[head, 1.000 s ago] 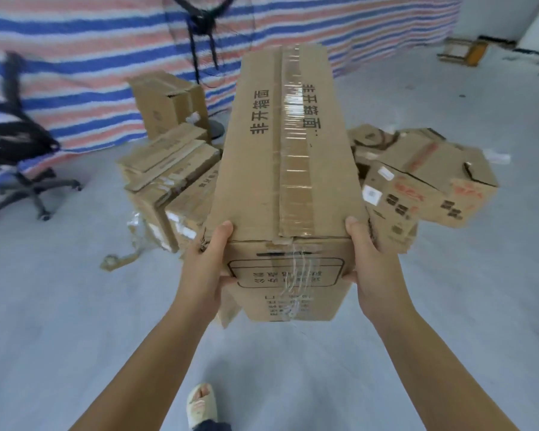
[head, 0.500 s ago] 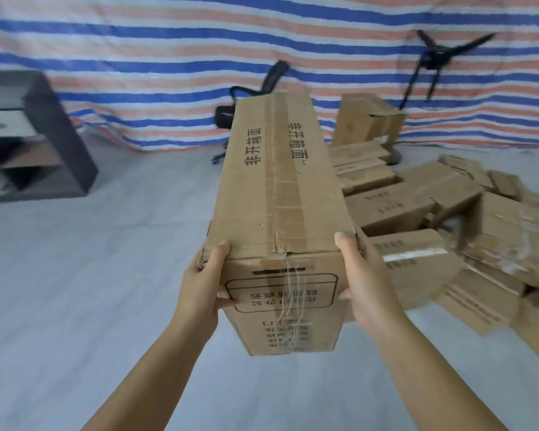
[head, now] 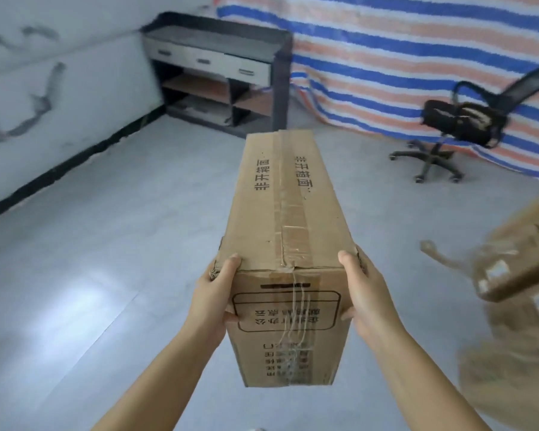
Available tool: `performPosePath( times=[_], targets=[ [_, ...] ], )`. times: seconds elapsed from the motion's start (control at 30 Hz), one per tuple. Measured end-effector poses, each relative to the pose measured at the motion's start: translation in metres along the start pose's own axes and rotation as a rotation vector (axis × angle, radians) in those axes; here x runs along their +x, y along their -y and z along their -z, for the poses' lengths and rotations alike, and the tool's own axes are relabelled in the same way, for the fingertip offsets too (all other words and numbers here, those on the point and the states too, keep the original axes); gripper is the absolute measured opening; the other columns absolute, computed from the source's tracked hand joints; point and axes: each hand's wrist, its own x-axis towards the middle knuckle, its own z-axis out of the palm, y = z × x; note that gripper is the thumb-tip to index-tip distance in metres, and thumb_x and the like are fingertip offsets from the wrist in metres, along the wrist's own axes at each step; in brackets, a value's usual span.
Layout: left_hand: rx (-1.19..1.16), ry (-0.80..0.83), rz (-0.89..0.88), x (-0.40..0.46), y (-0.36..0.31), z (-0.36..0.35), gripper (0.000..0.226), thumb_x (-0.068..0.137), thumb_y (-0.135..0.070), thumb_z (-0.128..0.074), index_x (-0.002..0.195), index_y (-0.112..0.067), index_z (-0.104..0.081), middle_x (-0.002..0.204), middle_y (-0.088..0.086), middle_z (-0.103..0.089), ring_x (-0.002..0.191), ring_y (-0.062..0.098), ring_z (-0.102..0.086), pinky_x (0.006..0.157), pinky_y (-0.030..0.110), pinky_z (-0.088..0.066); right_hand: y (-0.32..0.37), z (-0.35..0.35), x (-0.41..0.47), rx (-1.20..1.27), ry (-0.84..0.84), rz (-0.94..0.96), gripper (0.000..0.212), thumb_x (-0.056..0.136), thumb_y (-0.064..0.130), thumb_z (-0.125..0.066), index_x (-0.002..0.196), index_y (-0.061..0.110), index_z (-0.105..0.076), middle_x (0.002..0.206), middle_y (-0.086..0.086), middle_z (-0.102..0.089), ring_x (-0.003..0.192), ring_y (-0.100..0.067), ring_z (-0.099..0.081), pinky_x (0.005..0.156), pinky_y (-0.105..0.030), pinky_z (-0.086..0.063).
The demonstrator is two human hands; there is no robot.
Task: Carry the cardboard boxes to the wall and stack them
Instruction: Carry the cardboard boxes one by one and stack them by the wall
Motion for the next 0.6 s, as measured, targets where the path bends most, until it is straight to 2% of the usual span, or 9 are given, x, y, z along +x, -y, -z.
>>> performPosePath(
  times=[0.2,0.23,0.3,0.33,0.37,0.47,0.53,0.6],
  targets=[
    [-0.143,-0.205,0.02,0.034,-0.01,0.098,0.018,0.09,-0.04,-0.057,0.105,-0.031,-0.062,0.096,-0.006,-0.068,0.082,0.015,-0.065,0.071,0.052,-0.056,0.006,-0.127,0.023,-0.102,0.258,-0.028,0.017,0.097,0.03,-0.047,0.108,0.041,-0.054,0.092,0.029,-0.055,0.085,0.007,-0.049,0.086,-0.04,-0.045],
    [-0.167,-0.243,0.018,0.039,-0.011,0.112,0.015,0.091,-0.038,-0.056,0.103,-0.031,-0.062,0.091,-0.006,-0.07,0.071,0.014,-0.065,0.065,0.047,-0.057,0.008,-0.147,0.026,-0.12,0.307,-0.026,0.017,0.097,0.03,-0.047,0.106,0.041,-0.056,0.089,0.03,-0.056,0.085,0.007,-0.049,0.084,-0.04,-0.047],
    [-0.234,-0.321,0.021,0.049,-0.019,0.135,0.01,0.094,-0.033,-0.054,0.098,-0.026,-0.06,0.065,-0.01,-0.068,0.043,0.008,-0.056,0.047,0.031,-0.054,0.011,-0.186,0.035,-0.15,0.418,0.003,0.021,0.097,0.028,-0.046,0.097,0.043,-0.06,0.079,0.032,-0.064,0.087,0.006,-0.053,0.071,-0.032,-0.046],
    [-0.267,-0.359,0.028,0.055,-0.024,0.145,0.01,0.094,-0.032,-0.054,0.096,-0.024,-0.06,0.057,-0.011,-0.065,0.035,0.006,-0.051,0.041,0.027,-0.051,0.014,-0.207,0.04,-0.159,0.471,0.014,0.023,0.097,0.027,-0.046,0.095,0.044,-0.06,0.078,0.032,-0.065,0.089,0.005,-0.055,0.065,-0.027,-0.043],
    [-0.29,-0.397,0.035,0.064,-0.029,0.156,0.01,0.094,-0.032,-0.054,0.097,-0.024,-0.06,0.058,-0.01,-0.065,0.032,0.006,-0.049,0.041,0.026,-0.05,0.016,-0.227,0.047,-0.166,0.513,0.018,0.022,0.097,0.027,-0.046,0.096,0.044,-0.061,0.08,0.031,-0.066,0.091,0.004,-0.056,0.063,-0.026,-0.041],
    [-0.357,-0.512,0.039,0.099,-0.043,0.187,0.014,0.092,-0.036,-0.056,0.101,-0.026,-0.063,0.075,-0.012,-0.065,0.045,0.008,-0.055,0.055,0.031,-0.049,0.024,-0.293,0.073,-0.204,0.597,0.024,0.02,0.097,0.031,-0.047,0.108,0.044,-0.057,0.095,0.03,-0.06,0.095,0.004,-0.054,0.064,-0.028,-0.041],
    [-0.404,-0.582,0.042,0.126,-0.056,0.208,0.009,0.092,-0.037,-0.056,0.095,-0.031,-0.062,0.079,-0.014,-0.065,0.065,0.01,-0.061,0.066,0.039,-0.052,0.032,-0.339,0.091,-0.23,0.659,0.036,0.021,0.097,0.031,-0.046,0.112,0.044,-0.054,0.098,0.028,-0.058,0.094,0.005,-0.052,0.07,-0.031,-0.043],
    [-0.436,-0.658,0.06,0.15,-0.074,0.23,0.007,0.092,-0.037,-0.056,0.089,-0.033,-0.06,0.082,-0.014,-0.064,0.077,0.011,-0.061,0.076,0.048,-0.052,0.044,-0.386,0.106,-0.251,0.726,0.032,0.025,0.098,0.031,-0.046,0.119,0.041,-0.054,0.101,0.026,-0.059,0.096,0.002,-0.054,0.074,-0.032,-0.044]
  ],
)
